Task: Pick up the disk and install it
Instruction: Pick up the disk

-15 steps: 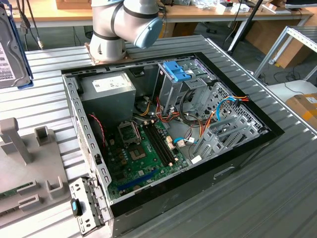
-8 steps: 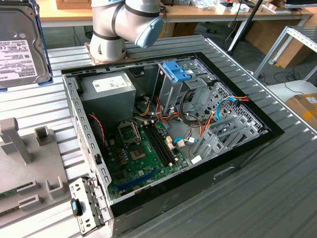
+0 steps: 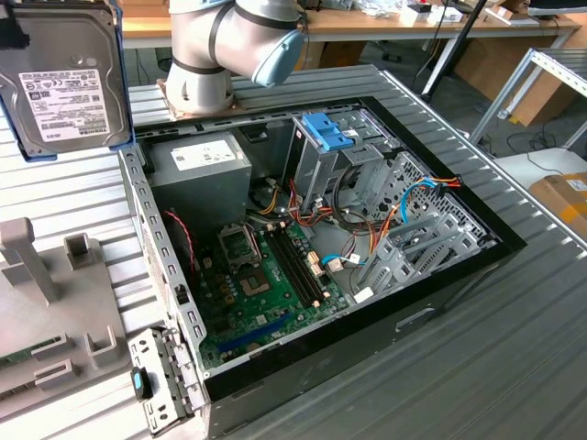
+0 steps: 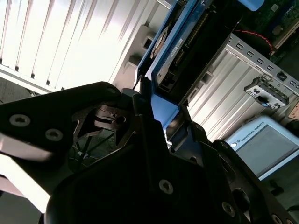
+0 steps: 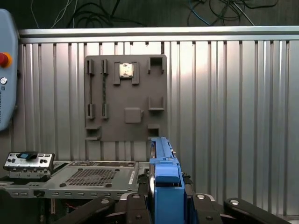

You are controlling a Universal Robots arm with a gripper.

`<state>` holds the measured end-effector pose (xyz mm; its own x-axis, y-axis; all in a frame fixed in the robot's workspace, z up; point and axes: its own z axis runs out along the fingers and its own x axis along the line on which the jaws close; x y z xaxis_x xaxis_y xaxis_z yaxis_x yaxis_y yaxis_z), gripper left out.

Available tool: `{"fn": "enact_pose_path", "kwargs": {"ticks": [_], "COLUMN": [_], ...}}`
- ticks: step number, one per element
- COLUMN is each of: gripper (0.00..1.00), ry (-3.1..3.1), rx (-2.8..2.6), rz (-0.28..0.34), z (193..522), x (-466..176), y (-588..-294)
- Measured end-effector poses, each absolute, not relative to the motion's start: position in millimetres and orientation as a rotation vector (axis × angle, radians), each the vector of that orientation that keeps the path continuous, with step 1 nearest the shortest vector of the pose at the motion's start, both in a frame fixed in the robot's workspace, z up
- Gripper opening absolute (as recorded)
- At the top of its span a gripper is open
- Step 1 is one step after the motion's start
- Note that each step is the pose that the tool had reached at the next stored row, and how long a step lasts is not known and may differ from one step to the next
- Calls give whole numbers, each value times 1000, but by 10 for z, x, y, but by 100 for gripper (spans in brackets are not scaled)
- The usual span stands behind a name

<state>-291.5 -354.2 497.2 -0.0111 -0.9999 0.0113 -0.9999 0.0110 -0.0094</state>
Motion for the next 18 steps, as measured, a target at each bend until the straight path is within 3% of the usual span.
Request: {"fn": "enact_pose_path", "kwargs": {"ticks": [18], "gripper": [37], "ry": [-2231], "rx": [2207], "rz": [20], "z": [5032], "x": [-2641], "y": [-3530]}}
